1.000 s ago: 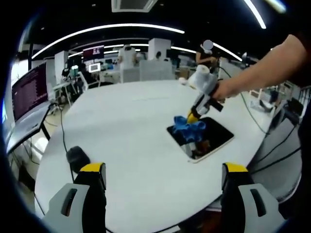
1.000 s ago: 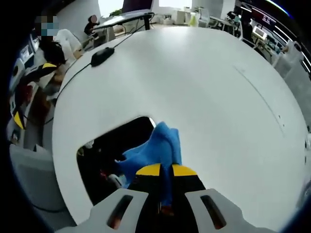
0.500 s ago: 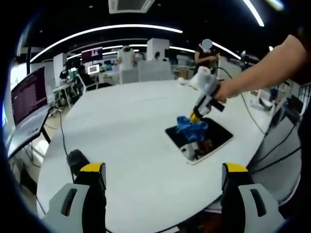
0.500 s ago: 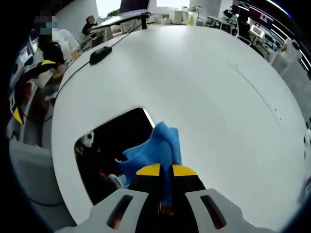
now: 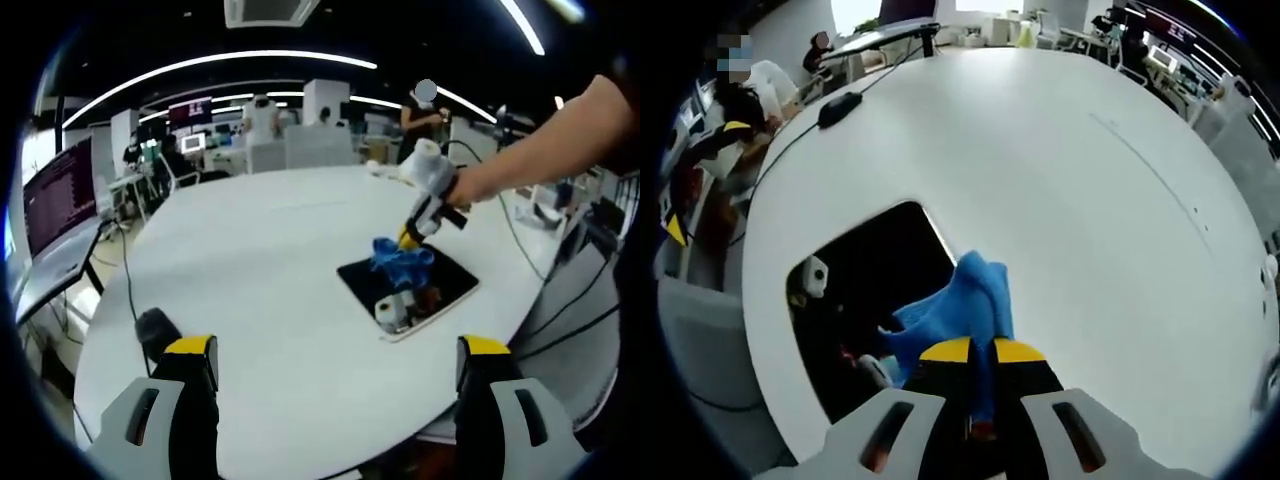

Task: Wipe the mirror surface with the cleaning cloth until all visible marks leave the cleaned area.

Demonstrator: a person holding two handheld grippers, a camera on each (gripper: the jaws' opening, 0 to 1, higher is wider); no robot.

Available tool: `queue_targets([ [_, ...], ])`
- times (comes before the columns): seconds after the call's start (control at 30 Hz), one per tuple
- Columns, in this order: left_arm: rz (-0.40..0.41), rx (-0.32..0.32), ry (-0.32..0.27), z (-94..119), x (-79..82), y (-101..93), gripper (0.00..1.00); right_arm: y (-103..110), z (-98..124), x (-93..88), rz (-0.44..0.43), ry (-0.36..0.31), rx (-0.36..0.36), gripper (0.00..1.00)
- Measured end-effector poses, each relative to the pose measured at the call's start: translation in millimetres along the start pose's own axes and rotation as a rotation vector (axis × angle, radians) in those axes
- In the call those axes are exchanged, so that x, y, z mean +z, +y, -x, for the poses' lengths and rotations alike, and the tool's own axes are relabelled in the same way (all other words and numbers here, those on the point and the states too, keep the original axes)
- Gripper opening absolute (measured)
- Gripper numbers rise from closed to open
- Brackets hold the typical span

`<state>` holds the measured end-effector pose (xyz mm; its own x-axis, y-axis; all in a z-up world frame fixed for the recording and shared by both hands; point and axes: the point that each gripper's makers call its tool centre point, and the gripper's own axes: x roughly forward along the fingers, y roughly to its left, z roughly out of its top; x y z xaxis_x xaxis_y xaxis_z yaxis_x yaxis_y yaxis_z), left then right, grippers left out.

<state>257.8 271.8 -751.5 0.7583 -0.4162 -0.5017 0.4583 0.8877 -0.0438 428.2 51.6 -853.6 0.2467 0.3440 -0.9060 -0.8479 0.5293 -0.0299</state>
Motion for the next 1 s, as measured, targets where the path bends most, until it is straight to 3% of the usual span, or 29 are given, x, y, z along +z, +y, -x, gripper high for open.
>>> queue_targets([
  [1.0, -0.004, 0.005, -0.017, 0, 3.7, 1.0, 0.99, 14, 7, -14.5, -0.021, -0.023, -0.100, 0.02],
])
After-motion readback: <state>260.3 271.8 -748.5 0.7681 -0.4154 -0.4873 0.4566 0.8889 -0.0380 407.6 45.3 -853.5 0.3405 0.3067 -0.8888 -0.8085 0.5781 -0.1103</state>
